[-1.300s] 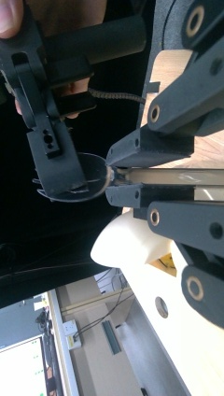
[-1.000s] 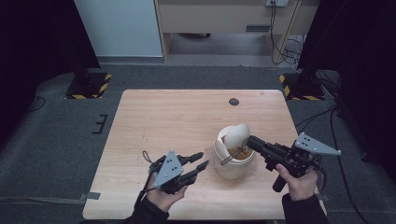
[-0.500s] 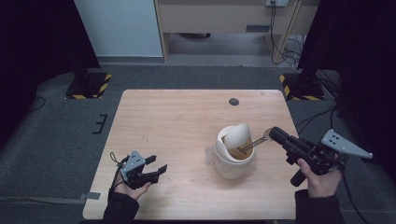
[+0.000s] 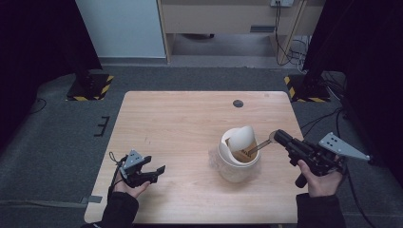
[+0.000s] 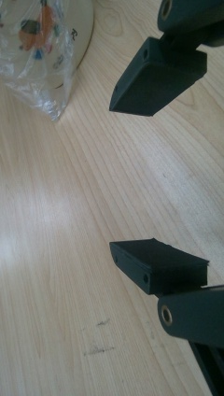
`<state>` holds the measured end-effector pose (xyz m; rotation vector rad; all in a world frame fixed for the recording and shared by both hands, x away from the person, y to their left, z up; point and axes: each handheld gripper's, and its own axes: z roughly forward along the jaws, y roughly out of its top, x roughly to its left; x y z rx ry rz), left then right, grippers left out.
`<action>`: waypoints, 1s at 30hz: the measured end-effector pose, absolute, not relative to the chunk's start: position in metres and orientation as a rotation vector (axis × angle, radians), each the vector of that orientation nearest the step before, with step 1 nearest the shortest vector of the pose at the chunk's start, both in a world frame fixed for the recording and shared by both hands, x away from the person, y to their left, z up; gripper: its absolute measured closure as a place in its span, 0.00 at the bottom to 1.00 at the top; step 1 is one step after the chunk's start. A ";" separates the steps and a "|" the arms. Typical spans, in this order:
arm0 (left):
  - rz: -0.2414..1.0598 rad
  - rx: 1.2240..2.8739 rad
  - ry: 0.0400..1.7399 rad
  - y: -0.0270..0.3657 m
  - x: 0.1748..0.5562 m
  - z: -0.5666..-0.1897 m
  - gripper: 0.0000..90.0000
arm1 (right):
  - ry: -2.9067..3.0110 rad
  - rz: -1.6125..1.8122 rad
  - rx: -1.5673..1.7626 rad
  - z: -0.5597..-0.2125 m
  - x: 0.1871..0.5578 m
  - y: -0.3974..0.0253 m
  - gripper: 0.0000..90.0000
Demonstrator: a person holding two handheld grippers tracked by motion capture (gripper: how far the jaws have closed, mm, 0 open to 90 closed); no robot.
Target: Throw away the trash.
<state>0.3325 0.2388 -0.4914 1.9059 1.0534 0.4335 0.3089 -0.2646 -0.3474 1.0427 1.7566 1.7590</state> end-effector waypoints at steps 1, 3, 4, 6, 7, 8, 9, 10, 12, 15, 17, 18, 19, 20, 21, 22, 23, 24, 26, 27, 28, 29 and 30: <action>0.432 1.908 1.053 0.239 0.333 -0.491 0.29 | 1.762 1.747 1.042 -0.349 0.310 -0.264 0.94; 0.431 1.908 1.055 0.239 0.333 -0.492 0.29 | 1.767 1.736 1.042 -0.351 0.311 -0.262 0.94; 0.428 1.907 1.057 0.239 0.333 -0.492 0.29 | 1.770 1.726 1.039 -0.352 0.311 -0.261 0.94; 0.429 1.907 1.059 0.239 0.333 -0.492 0.29 | 1.773 1.711 1.033 -0.355 0.312 -0.259 0.94; 0.427 1.909 1.059 0.238 0.333 -0.492 0.29 | 1.775 1.706 1.034 -0.356 0.312 -0.258 0.94; 0.428 1.911 1.058 0.238 0.333 -0.492 0.28 | 1.778 1.699 1.032 -0.358 0.313 -0.257 0.93; 0.427 1.913 1.056 0.238 0.333 -0.492 0.28 | 1.780 1.698 1.032 -0.359 0.313 -0.256 0.93; 0.426 1.915 1.054 0.237 0.333 -0.492 0.28 | 1.785 1.688 1.030 -0.360 0.314 -0.254 0.93; 0.425 1.920 1.051 0.237 0.333 -0.492 0.28 | 1.798 1.667 1.022 -0.363 0.315 -0.250 0.93; 0.429 1.925 1.047 0.237 0.333 -0.492 0.28 | 1.818 1.651 1.015 -0.368 0.316 -0.245 0.93; 0.432 1.926 1.041 0.236 0.333 -0.491 0.28 | 1.830 1.640 1.016 -0.371 0.317 -0.242 0.93; 0.433 1.928 1.038 0.236 0.333 -0.491 0.28 | 1.840 1.630 1.016 -0.373 0.317 -0.241 0.93; 0.434 1.928 1.038 0.236 0.333 -0.491 0.28 | 1.842 1.629 1.019 -0.375 0.318 -0.240 0.93; 0.434 1.928 1.039 0.236 0.333 -0.491 0.28 | 1.846 1.628 1.021 -0.377 0.319 -0.239 0.93; 0.432 1.929 1.041 0.236 0.333 -0.491 0.28 | 1.855 1.623 1.022 -0.380 0.320 -0.238 0.93; 0.431 1.930 1.042 0.237 0.334 -0.492 0.28 | 1.865 1.615 1.019 -0.382 0.320 -0.236 0.93; 0.430 1.931 1.045 0.236 0.334 -0.492 0.28 | 1.868 1.610 1.019 -0.383 0.321 -0.235 0.93; 0.430 1.933 1.044 0.236 0.334 -0.492 0.28 | 1.876 1.605 1.017 -0.385 0.322 -0.233 0.93; 0.431 1.929 1.044 0.237 0.334 -0.492 0.29 | 1.890 1.594 1.020 -0.388 0.323 -0.230 0.92; 0.431 1.929 1.044 0.237 0.334 -0.492 0.29 | 1.900 1.589 1.015 -0.390 0.324 -0.229 0.92; 0.432 1.928 1.045 0.237 0.334 -0.492 0.29 | 1.908 1.588 1.014 -0.390 0.324 -0.228 0.90; 0.431 1.929 1.046 0.238 0.334 -0.491 0.29 | 1.905 1.592 1.020 -0.390 0.324 -0.227 0.89; 0.431 1.929 1.046 0.237 0.334 -0.491 0.29 | 1.901 1.597 1.021 -0.390 0.324 -0.227 0.88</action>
